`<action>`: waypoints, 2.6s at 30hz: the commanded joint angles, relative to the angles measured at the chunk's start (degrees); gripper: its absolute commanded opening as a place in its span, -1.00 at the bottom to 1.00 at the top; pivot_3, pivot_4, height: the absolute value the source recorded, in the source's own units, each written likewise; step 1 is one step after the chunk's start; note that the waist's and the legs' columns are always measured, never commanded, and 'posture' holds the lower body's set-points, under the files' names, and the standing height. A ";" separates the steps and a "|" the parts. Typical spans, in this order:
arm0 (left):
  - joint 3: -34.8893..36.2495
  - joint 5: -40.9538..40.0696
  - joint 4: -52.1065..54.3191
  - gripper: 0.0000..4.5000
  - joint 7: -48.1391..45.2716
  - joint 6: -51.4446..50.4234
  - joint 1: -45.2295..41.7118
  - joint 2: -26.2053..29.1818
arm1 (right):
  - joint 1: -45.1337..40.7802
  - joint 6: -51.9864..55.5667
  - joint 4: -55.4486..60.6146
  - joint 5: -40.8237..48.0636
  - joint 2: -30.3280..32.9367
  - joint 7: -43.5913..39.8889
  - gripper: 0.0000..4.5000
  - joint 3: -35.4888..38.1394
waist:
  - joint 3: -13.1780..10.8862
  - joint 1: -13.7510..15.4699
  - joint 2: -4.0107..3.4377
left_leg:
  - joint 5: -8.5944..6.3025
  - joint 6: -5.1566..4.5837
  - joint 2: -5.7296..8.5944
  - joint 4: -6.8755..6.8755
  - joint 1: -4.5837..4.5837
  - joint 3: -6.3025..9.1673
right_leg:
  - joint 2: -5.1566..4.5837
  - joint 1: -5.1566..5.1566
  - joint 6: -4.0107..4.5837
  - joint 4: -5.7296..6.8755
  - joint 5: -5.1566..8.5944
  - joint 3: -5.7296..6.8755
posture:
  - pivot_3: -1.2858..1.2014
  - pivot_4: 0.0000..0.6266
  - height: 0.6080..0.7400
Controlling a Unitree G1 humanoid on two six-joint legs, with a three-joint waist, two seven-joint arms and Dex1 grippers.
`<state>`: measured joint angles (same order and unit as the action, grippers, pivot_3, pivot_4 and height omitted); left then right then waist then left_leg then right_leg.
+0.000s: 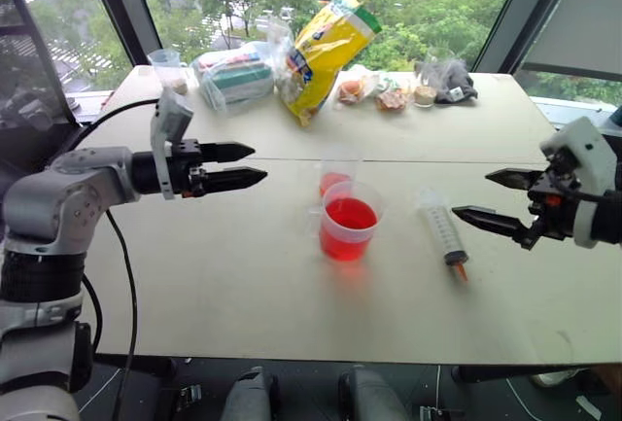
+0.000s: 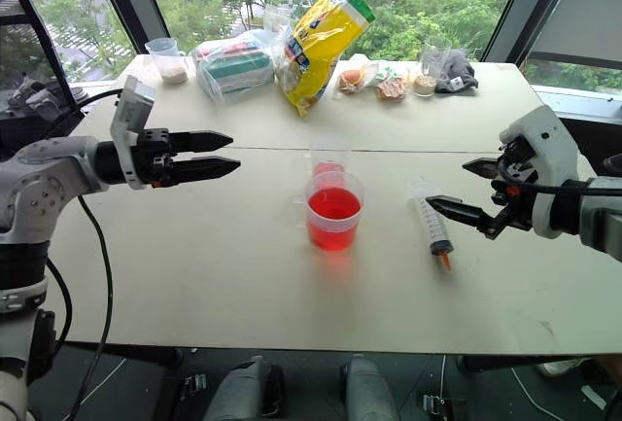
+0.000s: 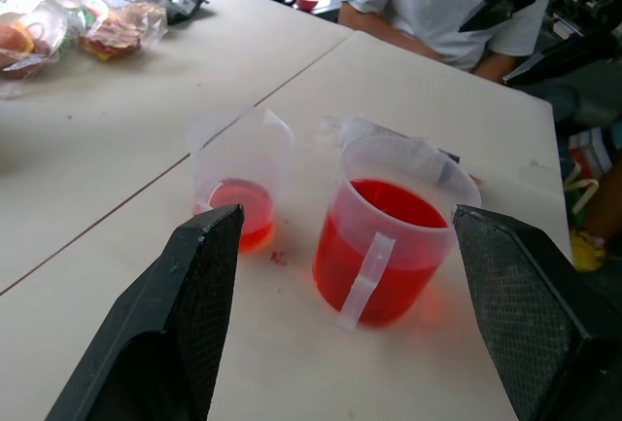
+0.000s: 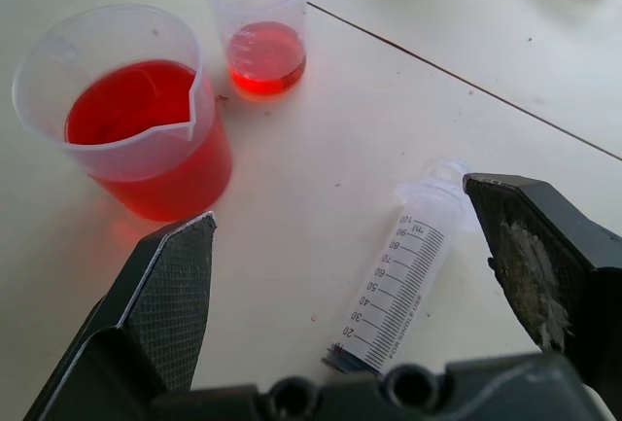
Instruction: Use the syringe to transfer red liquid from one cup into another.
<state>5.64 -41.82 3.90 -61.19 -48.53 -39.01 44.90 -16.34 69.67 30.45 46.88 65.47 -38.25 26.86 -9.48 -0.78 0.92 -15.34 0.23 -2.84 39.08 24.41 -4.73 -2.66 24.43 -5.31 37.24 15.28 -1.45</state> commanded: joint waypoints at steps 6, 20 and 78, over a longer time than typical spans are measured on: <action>-0.36 0.75 0.07 0.57 -0.29 2.30 -1.34 -1.63 | -13.97 11.42 -10.27 0.71 1.94 2.90 0.98 -10.38 | 0.00 0.01 0.00 | 0.00 0.00 0.00 0.01 0.01 -0.01 | -0.01 0.01 0.04 0.00 0.02 -0.01 | 0.03 -0.52 1.00; -2.66 3.47 -0.44 0.57 -1.35 4.84 -0.97 -4.35 | -43.07 22.00 -50.03 -16.56 -13.91 8.97 0.98 -36.49 | 0.00 0.17 -0.01 | -0.01 -0.01 0.01 -0.04 0.14 -0.12 | -0.01 0.16 -0.04 0.01 -0.04 -0.02 | 0.03 -0.52 1.00; -7.47 6.56 -8.27 0.57 -7.09 5.61 -10.13 -8.76 | -10.60 -29.96 2.54 -18.77 -47.39 7.91 -0.38 -17.58 | -0.02 -0.17 -0.06 | 0.03 0.03 0.02 0.03 0.22 0.00 | 0.07 0.17 -0.14 0.12 -0.17 0.13 | 0.03 -0.52 1.00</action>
<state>-1.76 -35.46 -4.89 -67.59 -43.38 -48.08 35.90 -27.86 45.42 32.24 30.45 18.31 -29.87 11.02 -9.50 -0.95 0.86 -15.31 0.26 -2.83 39.09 24.60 -4.72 -2.58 24.59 -5.45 37.38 15.10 -1.33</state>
